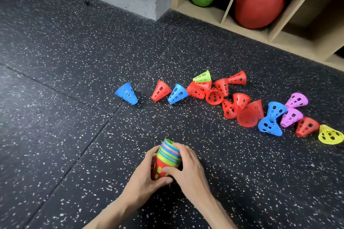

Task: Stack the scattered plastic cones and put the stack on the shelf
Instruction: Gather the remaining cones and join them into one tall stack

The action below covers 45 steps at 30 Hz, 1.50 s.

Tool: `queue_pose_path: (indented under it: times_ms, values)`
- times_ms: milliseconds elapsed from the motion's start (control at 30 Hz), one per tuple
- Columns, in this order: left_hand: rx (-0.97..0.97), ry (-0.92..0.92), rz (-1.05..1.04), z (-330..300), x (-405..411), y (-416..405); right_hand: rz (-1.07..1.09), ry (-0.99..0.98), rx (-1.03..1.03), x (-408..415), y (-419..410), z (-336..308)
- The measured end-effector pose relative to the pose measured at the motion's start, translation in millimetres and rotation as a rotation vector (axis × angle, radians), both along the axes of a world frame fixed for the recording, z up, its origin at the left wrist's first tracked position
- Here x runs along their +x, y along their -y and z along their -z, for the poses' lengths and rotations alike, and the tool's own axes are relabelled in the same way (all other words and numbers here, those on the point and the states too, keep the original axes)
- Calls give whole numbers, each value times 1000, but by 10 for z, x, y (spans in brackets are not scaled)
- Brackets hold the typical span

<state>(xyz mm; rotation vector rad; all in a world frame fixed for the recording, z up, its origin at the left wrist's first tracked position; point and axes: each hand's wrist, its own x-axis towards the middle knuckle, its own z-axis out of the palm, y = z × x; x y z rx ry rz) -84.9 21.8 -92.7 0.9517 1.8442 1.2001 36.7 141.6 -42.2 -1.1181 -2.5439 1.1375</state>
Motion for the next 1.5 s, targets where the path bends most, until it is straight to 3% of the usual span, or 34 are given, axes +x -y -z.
queue_pose_path:
  times_ms: [167, 300, 400, 533, 667, 1000, 1133, 1333, 1500]
  values:
    - [-13, -163, -35, -156, -354, -143, 232, -10, -6, -29, -171, 66]
    - [-53, -444, -59, -329, -936, -443, 262, -13, -53, -51, -134, 93]
    - [-147, -544, -107, -400, -1456, -647, 282, -39, -67, -32, -87, 102]
    - [-237, -516, -239, -450, -1975, -801, 295, -29, -93, -29, -67, 98]
    - [-207, -306, -325, -479, -2162, -885, 268, -16, -106, -7, -107, 147]
    - [-111, -371, -402, -343, -1934, -890, 265, -51, -161, -7, -88, 131]
    - [-58, -413, -268, -372, -1707, -796, 260, -56, -158, -16, -89, 124]
    - [-108, -564, 165, -284, -1353, -601, 280, -55, -160, -18, -88, 114]
    - [-101, -396, 212, -149, -1073, -549, 273, -67, -145, -66, -85, 68]
